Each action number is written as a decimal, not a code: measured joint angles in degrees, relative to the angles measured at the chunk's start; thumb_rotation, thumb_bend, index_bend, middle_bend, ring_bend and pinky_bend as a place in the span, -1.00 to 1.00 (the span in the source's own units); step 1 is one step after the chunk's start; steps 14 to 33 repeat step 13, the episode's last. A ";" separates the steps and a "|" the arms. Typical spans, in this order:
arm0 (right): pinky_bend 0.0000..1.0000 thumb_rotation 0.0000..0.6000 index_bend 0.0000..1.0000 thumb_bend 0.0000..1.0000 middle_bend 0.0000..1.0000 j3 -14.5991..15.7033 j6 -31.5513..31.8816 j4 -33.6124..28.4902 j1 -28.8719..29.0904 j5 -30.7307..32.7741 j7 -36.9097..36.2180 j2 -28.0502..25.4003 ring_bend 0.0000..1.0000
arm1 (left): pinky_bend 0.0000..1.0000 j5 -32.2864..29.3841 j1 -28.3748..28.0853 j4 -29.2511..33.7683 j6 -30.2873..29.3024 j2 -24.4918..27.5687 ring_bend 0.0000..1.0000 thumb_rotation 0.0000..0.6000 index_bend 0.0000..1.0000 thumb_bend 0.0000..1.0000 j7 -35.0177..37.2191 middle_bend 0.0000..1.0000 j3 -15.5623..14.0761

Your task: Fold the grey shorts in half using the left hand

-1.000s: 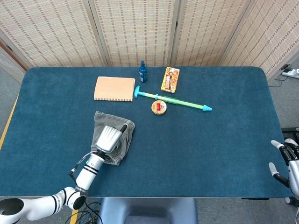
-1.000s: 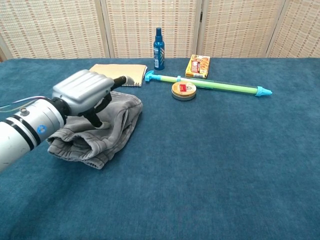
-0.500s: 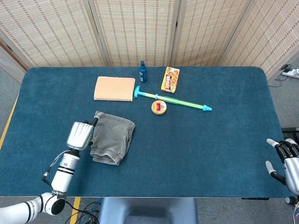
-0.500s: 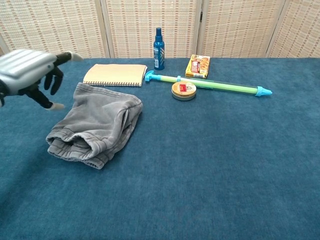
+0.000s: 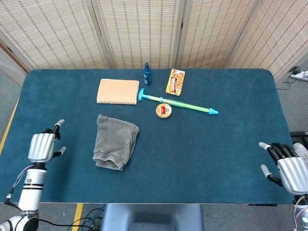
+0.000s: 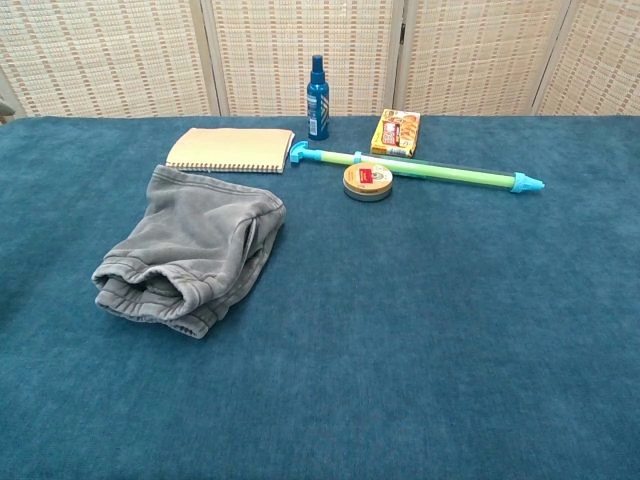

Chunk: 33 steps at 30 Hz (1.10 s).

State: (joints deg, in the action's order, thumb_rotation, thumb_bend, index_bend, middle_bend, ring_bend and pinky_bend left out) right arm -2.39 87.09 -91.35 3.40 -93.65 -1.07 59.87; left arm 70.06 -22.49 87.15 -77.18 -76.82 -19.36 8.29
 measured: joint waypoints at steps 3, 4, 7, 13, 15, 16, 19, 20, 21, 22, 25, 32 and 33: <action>-0.54 1.00 -0.60 -0.29 -0.40 0.06 -0.80 0.17 0.42 0.28 -0.04 0.34 -0.50 | 0.20 0.90 1.96 0.52 -1.94 0.95 -0.15 1.00 -0.62 -0.58 1.31 0.06 -0.93; -0.54 1.00 -0.60 -0.29 -0.40 0.10 -1.02 0.23 0.54 0.36 -0.07 0.44 -0.50 | 0.19 1.26 2.56 0.64 -2.63 1.17 -0.15 1.00 -0.61 -0.58 1.81 0.06 -1.20; -0.54 1.00 -0.60 -0.29 -0.40 0.31 -1.74 0.37 0.99 0.37 -0.16 0.63 -0.50 | 0.17 2.31 4.67 1.24 -4.83 2.05 -0.16 1.00 -0.60 -0.58 3.17 0.05 -2.17; -0.54 1.00 -0.60 -0.29 -0.40 0.64 -2.06 0.61 1.39 0.17 -0.41 1.02 -0.50 | 0.14 4.05 8.79 4.24 -8.49 4.38 -0.16 1.00 -0.60 -0.58 3.72 0.04 -4.30; -0.54 1.00 -0.60 -0.29 -0.40 0.64 -2.06 0.61 1.39 0.17 -0.41 1.02 -0.50 | 0.14 4.05 8.79 4.24 -8.49 4.38 -0.16 1.00 -0.60 -0.58 3.72 0.04 -4.30; -0.54 1.00 -0.60 -0.29 -0.40 0.64 -2.06 0.61 1.39 0.17 -0.41 1.02 -0.50 | 0.14 4.05 8.79 4.24 -8.49 4.38 -0.16 1.00 -0.60 -0.58 3.72 0.04 -4.30; -0.54 1.00 -0.60 -0.29 -0.40 0.64 -2.06 0.61 1.39 0.17 -0.41 1.02 -0.50 | 0.14 4.05 8.79 4.24 -8.49 4.38 -0.16 1.00 -0.60 -0.58 3.72 0.04 -4.30; -0.54 1.00 -0.60 -0.29 -0.40 0.64 -2.06 0.61 1.39 0.17 -0.41 1.02 -0.50 | 0.14 4.05 8.79 4.24 -8.49 4.38 -0.16 1.00 -0.60 -0.58 3.72 0.04 -4.30; -0.54 1.00 -0.60 -0.29 -0.40 0.64 -2.06 0.61 1.39 0.17 -0.41 1.02 -0.50 | 0.14 4.05 8.79 4.24 -8.49 4.38 -0.16 1.00 -0.60 -0.58 3.72 0.04 -4.30; -0.54 1.00 -0.60 -0.29 -0.40 0.64 -2.06 0.61 1.39 0.17 -0.41 1.02 -0.50 | 0.14 4.05 8.79 4.24 -8.49 4.38 -0.16 1.00 -0.60 -0.58 3.72 0.04 -4.30; -0.54 1.00 -0.60 -0.29 -0.40 0.64 -2.06 0.61 1.39 0.17 -0.41 1.02 -0.50 | 0.14 4.05 8.79 4.24 -8.49 4.38 -0.16 1.00 -0.60 -0.58 3.72 0.04 -4.30; -0.54 1.00 -0.60 -0.29 -0.40 0.64 -2.06 0.61 1.39 0.17 -0.41 1.02 -0.50 | 0.14 4.05 8.79 4.24 -8.49 4.38 -0.16 1.00 -0.60 -0.58 3.72 0.04 -4.30; -0.54 1.00 -0.60 -0.29 -0.40 0.64 -2.06 0.61 1.39 0.17 -0.41 1.02 -0.50 | 0.14 4.05 8.79 4.24 -8.49 4.38 -0.16 1.00 -0.60 -0.58 3.72 0.04 -4.30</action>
